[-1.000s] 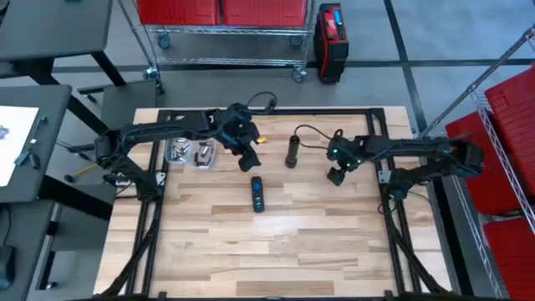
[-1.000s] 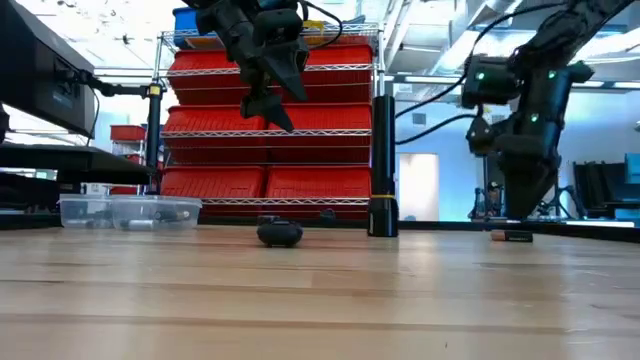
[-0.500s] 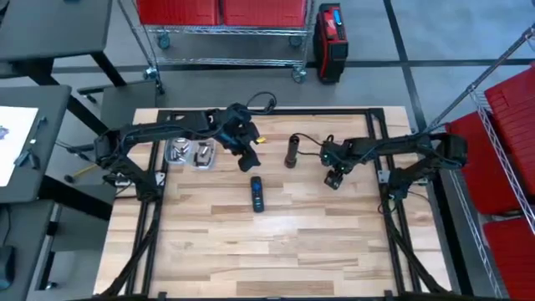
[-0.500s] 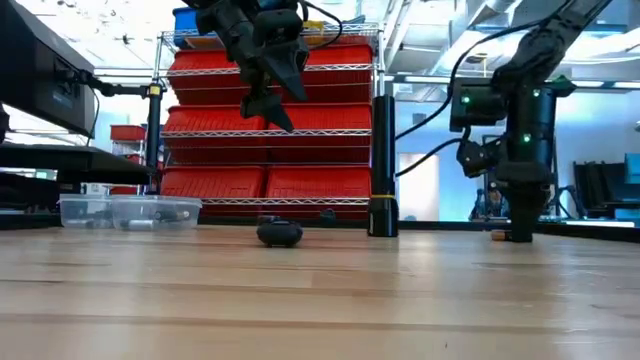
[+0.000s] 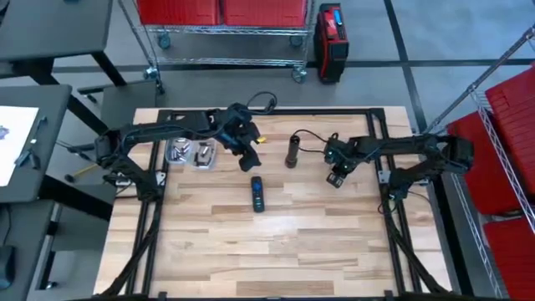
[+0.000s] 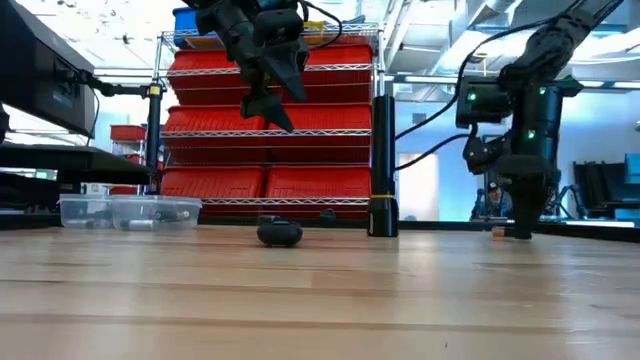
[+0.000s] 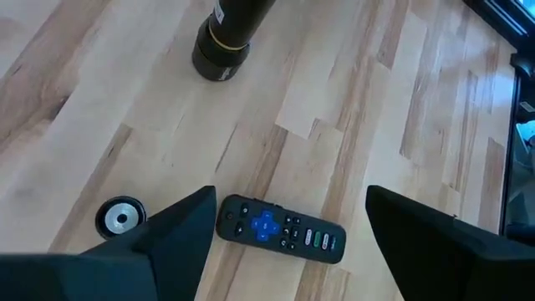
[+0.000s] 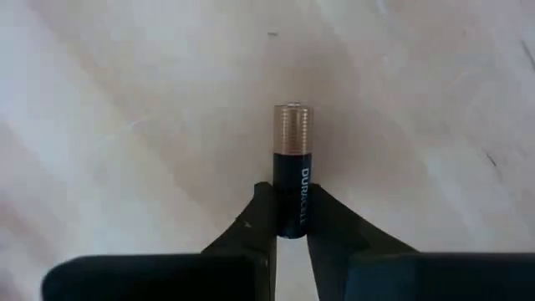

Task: Insert battery
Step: Put the brown battery into the right transparent bin

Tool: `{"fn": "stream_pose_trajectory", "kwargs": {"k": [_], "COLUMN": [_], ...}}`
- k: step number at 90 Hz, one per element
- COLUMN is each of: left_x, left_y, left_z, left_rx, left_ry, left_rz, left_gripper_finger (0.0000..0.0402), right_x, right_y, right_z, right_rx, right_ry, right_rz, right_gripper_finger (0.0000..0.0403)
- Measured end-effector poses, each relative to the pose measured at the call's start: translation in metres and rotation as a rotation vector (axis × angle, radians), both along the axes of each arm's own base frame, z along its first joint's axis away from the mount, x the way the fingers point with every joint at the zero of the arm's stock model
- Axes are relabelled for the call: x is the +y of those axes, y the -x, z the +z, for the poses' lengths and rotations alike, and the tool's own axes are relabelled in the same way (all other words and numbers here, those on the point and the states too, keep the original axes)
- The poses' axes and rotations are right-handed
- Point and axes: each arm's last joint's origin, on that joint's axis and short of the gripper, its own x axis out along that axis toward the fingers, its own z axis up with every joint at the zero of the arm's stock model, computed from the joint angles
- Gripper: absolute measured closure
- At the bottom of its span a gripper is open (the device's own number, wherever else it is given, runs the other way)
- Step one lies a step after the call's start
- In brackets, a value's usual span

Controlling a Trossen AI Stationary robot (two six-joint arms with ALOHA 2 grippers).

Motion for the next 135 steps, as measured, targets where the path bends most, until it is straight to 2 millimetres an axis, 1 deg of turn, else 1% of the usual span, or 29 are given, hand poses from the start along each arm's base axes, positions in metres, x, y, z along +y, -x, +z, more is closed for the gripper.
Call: {"fn": "stream_pose_trajectory", "kwargs": {"k": [10,22,29,40,54,62,69,76,87,100,115,135], "left_x": [0.000,0.002,0.005,0.010,0.018,0.025,0.028,0.027,0.017,0.009,0.005,0.005], "left_y": [0.001,0.001,0.002,0.003,0.006,0.007,0.005,0.001,-0.006,-0.011,-0.013,-0.013], "left_z": [0.004,0.018,0.030,0.057,0.094,0.108,0.119,0.134,0.153,0.163,0.163,0.161], "left_rx": [0.011,0.008,0.012,-0.039,-0.135,-0.210,-0.306,-0.447,-0.652,-0.765,-0.767,-0.753], "left_ry": [0.002,-0.070,-0.121,-0.180,-0.226,-0.245,-0.257,-0.244,-0.240,-0.238,-0.248,-0.245], "left_rz": [0.000,-0.002,0.009,0.015,0.071,0.115,0.111,0.065,-0.025,-0.040,-0.059,-0.059], "left_gripper_finger": [0.0117,0.0117,0.0117,0.0117,0.0117,0.0117,0.0117,0.0117,0.0117,0.0117,0.0117,0.0117], "right_x": [-0.002,-0.005,-0.006,-0.006,-0.004,-0.003,-0.001,0.000,0.003,0.006,0.009,0.016], "right_y": [0.001,0.007,0.012,0.016,0.016,0.012,0.005,-0.005,-0.024,-0.048,-0.073,-0.089], "right_z": [0.023,0.056,0.077,0.114,0.167,0.197,0.218,0.233,0.245,0.247,0.242,0.240], "right_rx": [-0.057,-0.103,-0.134,-0.239,-0.462,-0.638,-0.798,-0.951,-1.122,-1.224,-1.287,-1.366], "right_ry": [0.028,0.061,0.084,0.137,0.235,0.302,0.342,0.391,0.429,0.444,0.439,0.427], "right_rz": [-0.021,-0.041,-0.055,-0.070,-0.062,-0.046,-0.014,0.012,0.064,0.114,0.155,0.209], "right_gripper_finger": [0.0368,0.0373,0.0373,0.0372,0.0372,0.0373,0.0372,0.0371,0.0372,0.0370,0.0370,0.0370]}}
